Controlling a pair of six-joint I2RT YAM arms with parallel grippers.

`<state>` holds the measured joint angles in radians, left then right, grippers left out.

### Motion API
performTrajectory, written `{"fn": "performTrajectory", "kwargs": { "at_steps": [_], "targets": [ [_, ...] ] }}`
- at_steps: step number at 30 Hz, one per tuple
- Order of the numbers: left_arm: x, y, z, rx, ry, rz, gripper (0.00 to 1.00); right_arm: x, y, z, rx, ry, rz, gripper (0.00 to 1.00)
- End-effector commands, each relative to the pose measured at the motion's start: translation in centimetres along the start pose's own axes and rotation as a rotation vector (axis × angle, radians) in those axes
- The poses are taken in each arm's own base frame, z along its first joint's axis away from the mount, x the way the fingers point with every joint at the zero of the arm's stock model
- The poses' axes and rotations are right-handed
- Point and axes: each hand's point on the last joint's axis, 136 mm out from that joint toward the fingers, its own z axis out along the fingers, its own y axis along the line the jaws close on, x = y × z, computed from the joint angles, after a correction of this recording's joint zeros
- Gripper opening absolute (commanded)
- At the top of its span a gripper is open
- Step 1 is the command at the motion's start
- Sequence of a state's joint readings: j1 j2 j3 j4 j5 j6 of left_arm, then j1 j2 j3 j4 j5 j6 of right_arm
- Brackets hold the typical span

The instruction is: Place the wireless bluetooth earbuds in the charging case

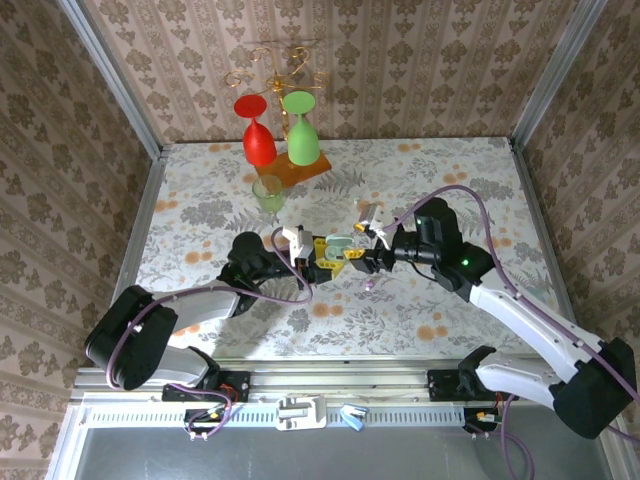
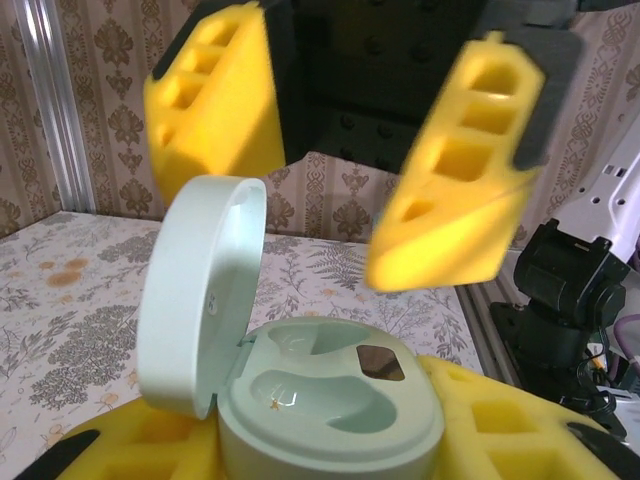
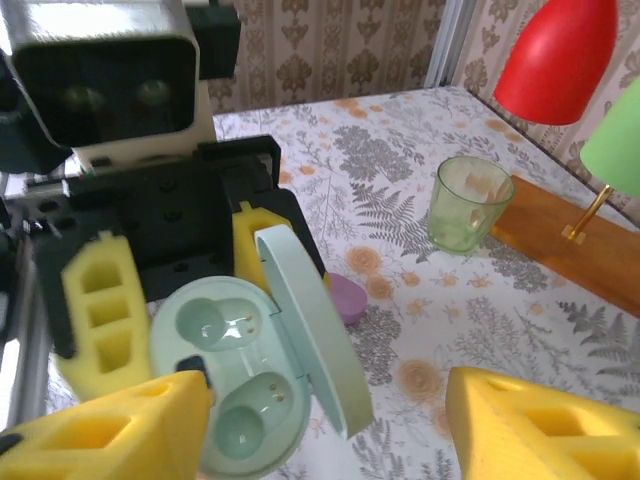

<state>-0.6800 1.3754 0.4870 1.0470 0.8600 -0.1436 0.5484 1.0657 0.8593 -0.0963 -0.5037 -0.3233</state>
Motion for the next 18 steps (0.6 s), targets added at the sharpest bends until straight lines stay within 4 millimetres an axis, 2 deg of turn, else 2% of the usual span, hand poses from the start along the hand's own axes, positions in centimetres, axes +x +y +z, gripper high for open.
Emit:
{"fn": "performTrajectory", "kwargs": {
  "at_steps": [1, 5, 7, 9, 12, 18],
  "targets": [
    [-0.4, 0.5, -0.4, -0.022, -0.028, 0.016, 0.27, -1.4, 0.4, -1.4, 0.019, -0.073, 0.012, 0.74],
    [-0.8, 1.3, -0.9, -0.046, -0.056, 0.022, 0.27, -1.5, -1.4, -2.9, 0.148, -0.138, 0.107, 0.87],
    [-1.2, 1.9, -1.4, -0.065, -0.078, 0.027, 0.27, -0.4, -3.9, -3.9, 0.303, -0.142, 0.243, 0.89],
    [-1.6, 2.3, -1.7, -0.077, -0.098, 0.030, 0.27, 1.4, -6.0, -5.0, 0.436, -0.126, 0.356, 0.92],
    [-1.9, 2.6, -1.7, -0.081, -0.106, 0.035, 0.27, 4.9, -7.9, -6.1, 0.567, -0.100, 0.536, 0.91],
    [-2.2, 3.1, -1.7, -0.102, -0.113, 0.055, 0.27, 11.8, -9.0, -6.7, 0.664, -0.003, 0.849, 0.89]
  ]
}}
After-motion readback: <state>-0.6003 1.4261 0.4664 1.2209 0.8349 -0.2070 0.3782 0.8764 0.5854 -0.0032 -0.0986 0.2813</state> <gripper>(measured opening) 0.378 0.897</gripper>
